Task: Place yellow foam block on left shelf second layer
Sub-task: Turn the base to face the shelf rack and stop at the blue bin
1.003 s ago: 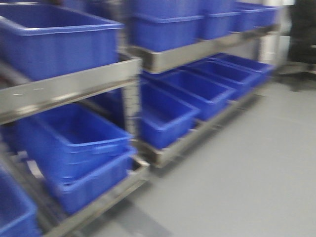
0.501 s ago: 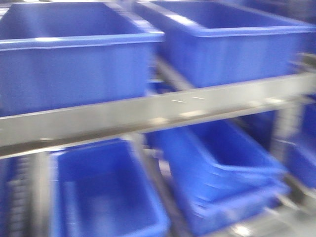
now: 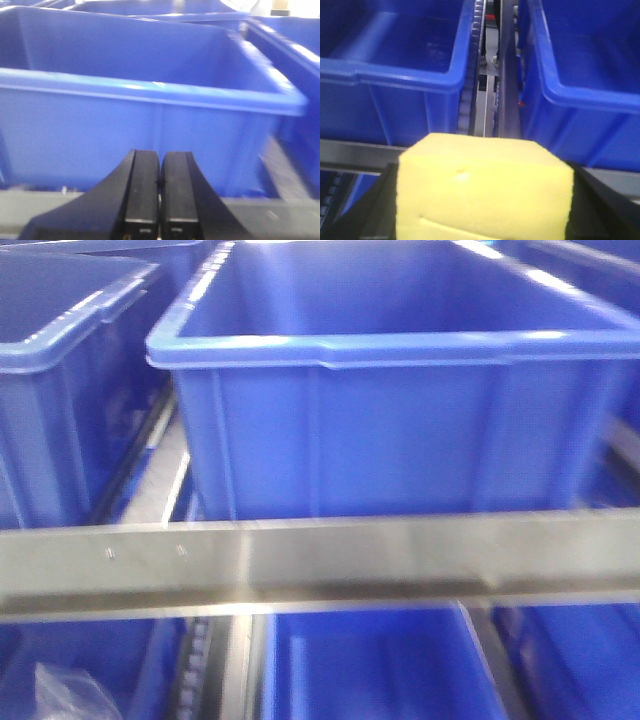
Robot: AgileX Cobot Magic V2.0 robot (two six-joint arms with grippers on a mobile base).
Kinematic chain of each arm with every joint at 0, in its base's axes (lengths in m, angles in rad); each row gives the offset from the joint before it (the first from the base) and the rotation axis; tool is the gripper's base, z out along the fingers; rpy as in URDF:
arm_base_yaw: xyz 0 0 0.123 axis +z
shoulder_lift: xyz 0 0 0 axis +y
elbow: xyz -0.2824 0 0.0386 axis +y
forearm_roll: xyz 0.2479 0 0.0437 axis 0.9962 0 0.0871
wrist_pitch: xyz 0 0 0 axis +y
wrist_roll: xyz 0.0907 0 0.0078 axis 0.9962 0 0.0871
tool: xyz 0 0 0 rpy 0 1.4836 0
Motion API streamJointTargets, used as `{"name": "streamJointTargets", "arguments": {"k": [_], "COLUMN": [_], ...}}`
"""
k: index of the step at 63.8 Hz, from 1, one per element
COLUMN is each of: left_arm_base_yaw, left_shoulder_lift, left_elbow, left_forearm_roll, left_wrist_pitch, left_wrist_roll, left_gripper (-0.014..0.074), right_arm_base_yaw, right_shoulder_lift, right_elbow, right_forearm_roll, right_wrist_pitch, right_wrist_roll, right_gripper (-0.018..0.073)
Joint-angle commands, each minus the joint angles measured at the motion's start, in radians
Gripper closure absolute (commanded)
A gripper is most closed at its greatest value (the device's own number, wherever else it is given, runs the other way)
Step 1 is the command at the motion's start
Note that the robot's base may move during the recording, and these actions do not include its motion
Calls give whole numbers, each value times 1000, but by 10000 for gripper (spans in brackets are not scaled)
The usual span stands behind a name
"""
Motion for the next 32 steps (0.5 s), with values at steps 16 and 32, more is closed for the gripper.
{"name": "streamJointTargets", "arguments": {"k": [16, 32], "left_arm_base_yaw": [1, 1], "left_shoulder_lift": [8, 8], "left_elbow": [26, 26], "left_forearm_roll": [-2, -2], "left_wrist_pitch": [-88, -88], "left_wrist_roll": [-4, -4], "left_gripper": [460, 460], "right_arm_base_yaw": [-2, -2], "right_shoulder_lift": [20, 20], "right_elbow": [-27, -27], "right_forearm_roll": [-26, -26], "right_wrist_pitch": [-83, -83], "right_wrist_roll": [-7, -7], "right_gripper": [304, 304]}}
